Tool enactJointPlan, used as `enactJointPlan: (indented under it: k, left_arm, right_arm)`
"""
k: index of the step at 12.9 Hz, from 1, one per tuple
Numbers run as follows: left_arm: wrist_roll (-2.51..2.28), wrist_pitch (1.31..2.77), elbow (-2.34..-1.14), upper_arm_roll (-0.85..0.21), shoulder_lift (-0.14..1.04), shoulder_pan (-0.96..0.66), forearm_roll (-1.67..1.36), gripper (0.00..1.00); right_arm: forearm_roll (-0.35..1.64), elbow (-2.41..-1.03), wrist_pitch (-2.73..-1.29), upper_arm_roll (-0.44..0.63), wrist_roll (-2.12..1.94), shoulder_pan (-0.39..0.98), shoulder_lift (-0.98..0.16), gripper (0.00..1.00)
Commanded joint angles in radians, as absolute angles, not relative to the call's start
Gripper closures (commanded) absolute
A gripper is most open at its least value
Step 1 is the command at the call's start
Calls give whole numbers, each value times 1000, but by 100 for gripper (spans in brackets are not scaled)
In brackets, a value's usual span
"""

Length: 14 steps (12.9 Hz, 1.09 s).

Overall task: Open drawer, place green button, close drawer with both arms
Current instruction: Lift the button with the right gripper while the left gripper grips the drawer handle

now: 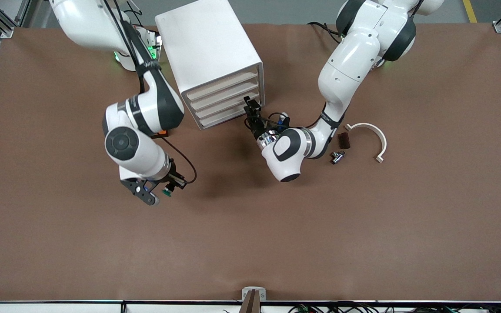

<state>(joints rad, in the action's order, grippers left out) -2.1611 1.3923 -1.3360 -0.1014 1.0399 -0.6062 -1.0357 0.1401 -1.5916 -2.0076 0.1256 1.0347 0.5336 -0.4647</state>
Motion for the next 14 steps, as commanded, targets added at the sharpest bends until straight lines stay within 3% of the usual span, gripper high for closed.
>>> enactJointPlan:
  k: [1, 6, 14]
  left_arm:
    - [-2192, 1371, -1331, -101, 1054, -623, -1058, 47]
    - [-2214, 1371, -1331, -100, 1066, -647, -1057, 67]
    - [-2215, 1367, -1331, -100, 1072, -646, -1058, 86]
  right_arm:
    - [153, -1652, -1967, 127, 1115, 555, -388, 100]
    - [153, -1657, -1945, 129, 1144, 574, -377, 100]
    - [153, -1675, -1956, 129, 1144, 580, -380, 100]
